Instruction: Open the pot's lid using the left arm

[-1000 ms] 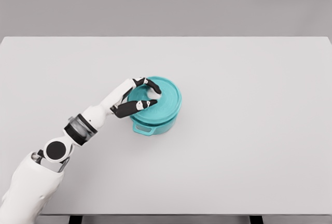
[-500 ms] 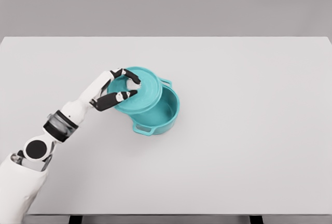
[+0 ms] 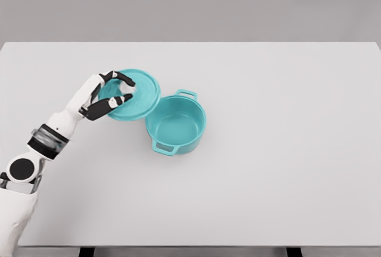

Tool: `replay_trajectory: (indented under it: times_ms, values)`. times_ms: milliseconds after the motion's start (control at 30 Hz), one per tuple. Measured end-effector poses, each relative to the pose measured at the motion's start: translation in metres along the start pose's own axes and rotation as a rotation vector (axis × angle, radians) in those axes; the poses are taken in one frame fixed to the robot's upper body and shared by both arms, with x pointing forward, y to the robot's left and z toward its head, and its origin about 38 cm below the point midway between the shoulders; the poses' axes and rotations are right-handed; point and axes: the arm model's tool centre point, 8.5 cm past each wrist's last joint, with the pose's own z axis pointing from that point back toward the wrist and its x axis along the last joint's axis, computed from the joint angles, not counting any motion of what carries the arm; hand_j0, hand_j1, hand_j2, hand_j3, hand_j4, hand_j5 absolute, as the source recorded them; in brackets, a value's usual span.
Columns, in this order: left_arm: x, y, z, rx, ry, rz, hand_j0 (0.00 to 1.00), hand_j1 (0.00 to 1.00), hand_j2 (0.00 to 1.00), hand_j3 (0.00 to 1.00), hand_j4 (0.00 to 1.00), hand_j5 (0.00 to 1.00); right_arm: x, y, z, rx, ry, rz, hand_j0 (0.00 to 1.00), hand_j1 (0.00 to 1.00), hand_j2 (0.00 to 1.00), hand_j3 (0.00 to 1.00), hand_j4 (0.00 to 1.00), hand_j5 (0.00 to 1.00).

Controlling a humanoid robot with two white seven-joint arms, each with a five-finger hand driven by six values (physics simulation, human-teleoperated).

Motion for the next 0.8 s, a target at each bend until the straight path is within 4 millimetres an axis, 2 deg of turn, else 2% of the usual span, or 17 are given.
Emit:
replay_trajectory:
  times_ms: [233,567,600,633,800]
  values:
    - [-0.01,0.019,0.009,0.037,0.038,-0.011,0.43,0.43,0.43,0.43,0.43,0.43,0.0,0.0,0.0,0.0,0.0,0.0,1.0,1.0,1.0,1.0,1.0,1.0]
    - [-0.024,0.032,0.018,0.074,0.084,-0.012,0.47,0.47,0.47,0.47,0.47,0.47,0.0,0.0,0.0,0.0,0.0,0.0,1.0,1.0,1.0,1.0,1.0,1.0]
    - [-0.026,0.034,0.02,0.074,0.091,-0.014,0.5,0.5,0.5,0.5,0.5,0.5,0.0,0.0,0.0,0.0,0.0,0.0,1.0,1.0,1.0,1.0,1.0,1.0]
    - [-0.027,0.036,0.021,0.075,0.096,-0.018,0.59,0.59,0.59,0.59,0.59,0.59,0.0,0.0,0.0,0.0,0.0,0.0,1.0,1.0,1.0,1.0,1.0,1.0]
    - [-0.032,0.044,0.026,0.077,0.119,-0.034,0.68,0.68,0.68,0.68,0.68,0.68,0.0,0.0,0.0,0.0,0.0,0.0,1.0,1.0,1.0,1.0,1.0,1.0]
